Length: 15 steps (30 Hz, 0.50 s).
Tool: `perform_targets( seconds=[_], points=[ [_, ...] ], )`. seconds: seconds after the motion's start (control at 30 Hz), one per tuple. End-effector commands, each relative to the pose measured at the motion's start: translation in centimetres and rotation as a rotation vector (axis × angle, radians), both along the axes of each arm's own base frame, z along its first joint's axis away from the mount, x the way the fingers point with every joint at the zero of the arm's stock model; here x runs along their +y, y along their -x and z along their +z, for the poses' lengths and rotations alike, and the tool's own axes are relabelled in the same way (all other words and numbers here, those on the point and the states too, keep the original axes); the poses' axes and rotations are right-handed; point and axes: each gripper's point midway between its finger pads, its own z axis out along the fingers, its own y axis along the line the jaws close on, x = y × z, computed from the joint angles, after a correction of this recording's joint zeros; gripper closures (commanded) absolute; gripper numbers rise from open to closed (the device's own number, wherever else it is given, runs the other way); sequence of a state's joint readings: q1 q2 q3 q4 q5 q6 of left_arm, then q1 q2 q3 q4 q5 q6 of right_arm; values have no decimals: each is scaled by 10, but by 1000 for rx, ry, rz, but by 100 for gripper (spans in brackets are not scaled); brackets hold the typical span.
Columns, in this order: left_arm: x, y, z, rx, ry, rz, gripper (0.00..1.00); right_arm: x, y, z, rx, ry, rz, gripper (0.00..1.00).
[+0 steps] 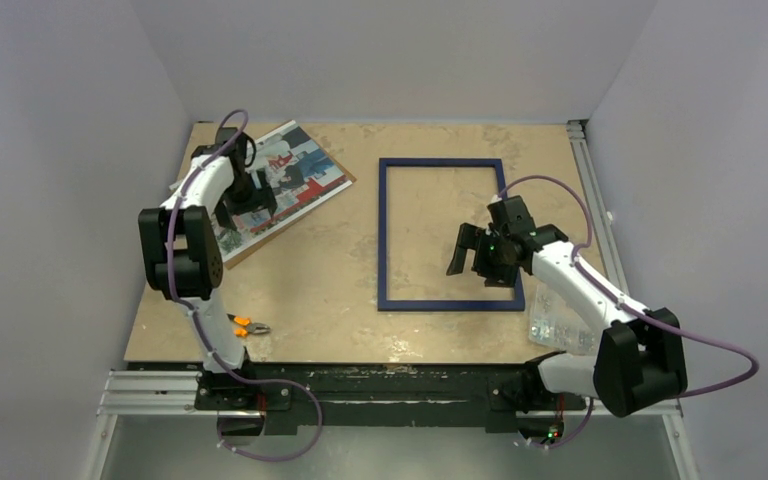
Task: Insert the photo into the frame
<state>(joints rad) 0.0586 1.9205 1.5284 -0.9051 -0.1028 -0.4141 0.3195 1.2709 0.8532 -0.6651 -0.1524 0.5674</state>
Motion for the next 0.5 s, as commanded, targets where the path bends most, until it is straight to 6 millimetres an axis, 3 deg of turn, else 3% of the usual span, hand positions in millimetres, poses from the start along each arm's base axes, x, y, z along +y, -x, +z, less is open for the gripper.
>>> perform_targets(
  seconds=[0.0,0.27,0.47],
  points=[
    [3,-12,5,8,-2,-33,12,6,-12,13,-40,-24,22,1],
    [-3,-15,-23,98,41,-62,13,3,-5,9,-19,-8,34,1],
    [-9,-6,-42,185,75,-92,6,-1,1,10,-16,5,44,1]
  ],
)
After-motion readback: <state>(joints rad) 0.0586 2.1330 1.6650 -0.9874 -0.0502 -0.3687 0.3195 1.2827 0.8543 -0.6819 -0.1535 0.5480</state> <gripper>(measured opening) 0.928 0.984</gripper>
